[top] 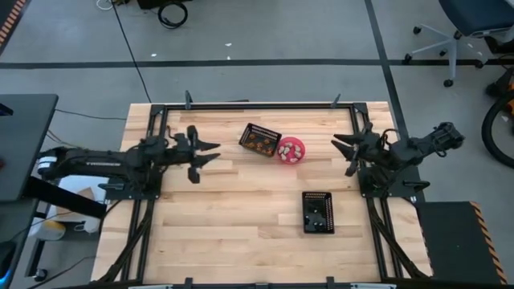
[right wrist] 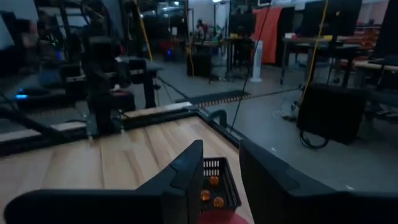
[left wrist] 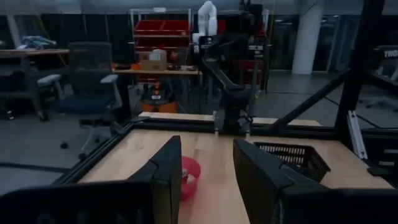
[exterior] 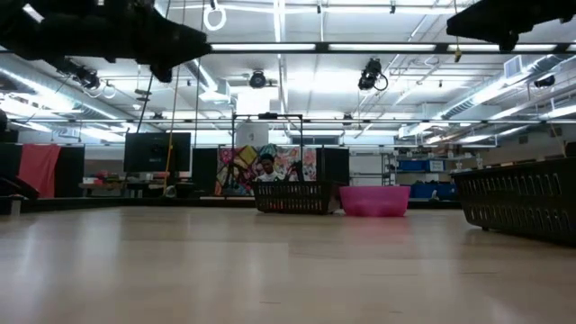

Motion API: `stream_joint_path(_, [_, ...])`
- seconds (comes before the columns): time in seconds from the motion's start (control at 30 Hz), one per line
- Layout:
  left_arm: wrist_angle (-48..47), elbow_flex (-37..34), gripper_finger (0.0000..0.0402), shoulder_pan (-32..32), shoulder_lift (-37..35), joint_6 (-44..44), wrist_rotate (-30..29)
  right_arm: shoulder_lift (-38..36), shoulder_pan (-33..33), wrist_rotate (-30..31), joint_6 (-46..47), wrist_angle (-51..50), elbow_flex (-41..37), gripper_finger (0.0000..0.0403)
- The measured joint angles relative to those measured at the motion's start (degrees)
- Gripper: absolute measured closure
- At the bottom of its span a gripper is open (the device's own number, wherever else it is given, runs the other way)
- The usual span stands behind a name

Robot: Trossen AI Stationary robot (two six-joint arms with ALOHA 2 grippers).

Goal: Sort Halloween decoration
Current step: Return to Home Position

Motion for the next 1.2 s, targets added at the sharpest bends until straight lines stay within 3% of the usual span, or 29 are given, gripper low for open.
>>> stream_joint_path(0.23, [-9.5, -0.2, 0.0285, 1.1, -10.1, 1.1, -0.3, -10.4, 0.0, -0.4, -3.2, 1.8, -4.1, 0.0295])
stream_joint_path(0.4, [-13.7, -1.2, 0.0285, 1.1, -15.5, 3.8, -5.0, -17.8, 0.0, 2.5, -8.3, 1.8, -4.8, 0.0296])
stream_joint_path(0.83, [-11.1, -12.3, 0.0285, 3.8, -23.8, 1.6, -6.9, -17.8, -0.1, 2.5, -9.6, 6.2, -9.7, 0.0296])
stream_joint_path(1.2, [-7.1, -15.8, 0.0285, 14.1, -25.6, -0.4, -6.9, -17.8, -4.3, 2.4, -13.0, 25.2, -21.4, 0.0296])
